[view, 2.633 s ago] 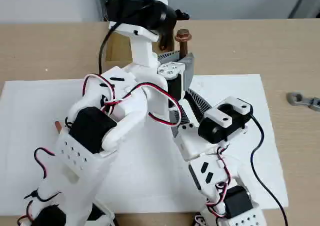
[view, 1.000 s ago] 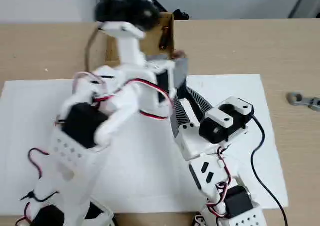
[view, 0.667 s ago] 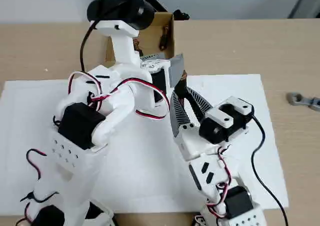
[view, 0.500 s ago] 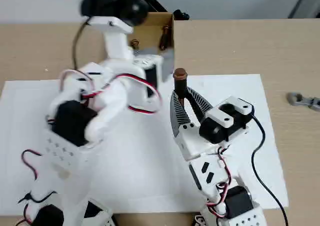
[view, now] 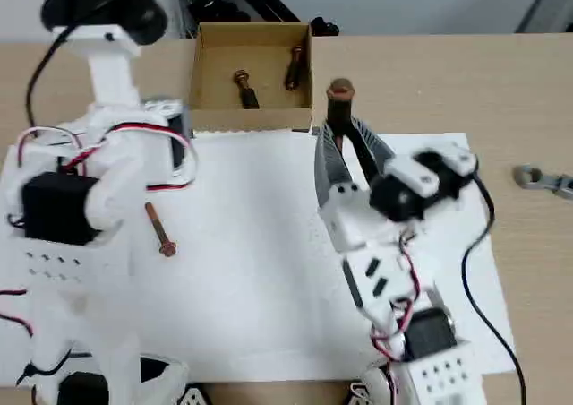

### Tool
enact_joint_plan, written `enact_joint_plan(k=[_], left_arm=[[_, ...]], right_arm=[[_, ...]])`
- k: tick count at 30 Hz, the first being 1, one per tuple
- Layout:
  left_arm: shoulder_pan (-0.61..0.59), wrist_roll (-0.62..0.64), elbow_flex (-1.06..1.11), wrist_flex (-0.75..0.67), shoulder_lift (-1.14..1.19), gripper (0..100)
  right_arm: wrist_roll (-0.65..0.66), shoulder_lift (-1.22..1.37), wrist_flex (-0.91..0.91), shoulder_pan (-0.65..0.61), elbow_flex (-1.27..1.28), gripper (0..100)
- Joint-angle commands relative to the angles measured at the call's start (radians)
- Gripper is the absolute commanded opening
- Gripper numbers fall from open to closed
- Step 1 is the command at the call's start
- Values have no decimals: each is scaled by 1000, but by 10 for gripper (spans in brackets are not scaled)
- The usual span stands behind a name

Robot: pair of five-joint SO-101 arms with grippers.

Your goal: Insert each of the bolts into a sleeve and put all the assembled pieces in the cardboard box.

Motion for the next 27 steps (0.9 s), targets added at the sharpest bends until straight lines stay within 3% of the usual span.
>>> enact_joint_plan(k=[1, 18, 27], left_arm=[[-57, -49, 5, 15, -14, 7], [-114, -68, 12, 44, -12, 7], [-130, -68, 12, 44, -12, 7]], right_arm=[[6, 162, -130, 12, -115, 3], [3, 1006, -486, 36, -540, 3], [3, 1435, -515, 50, -858, 3]])
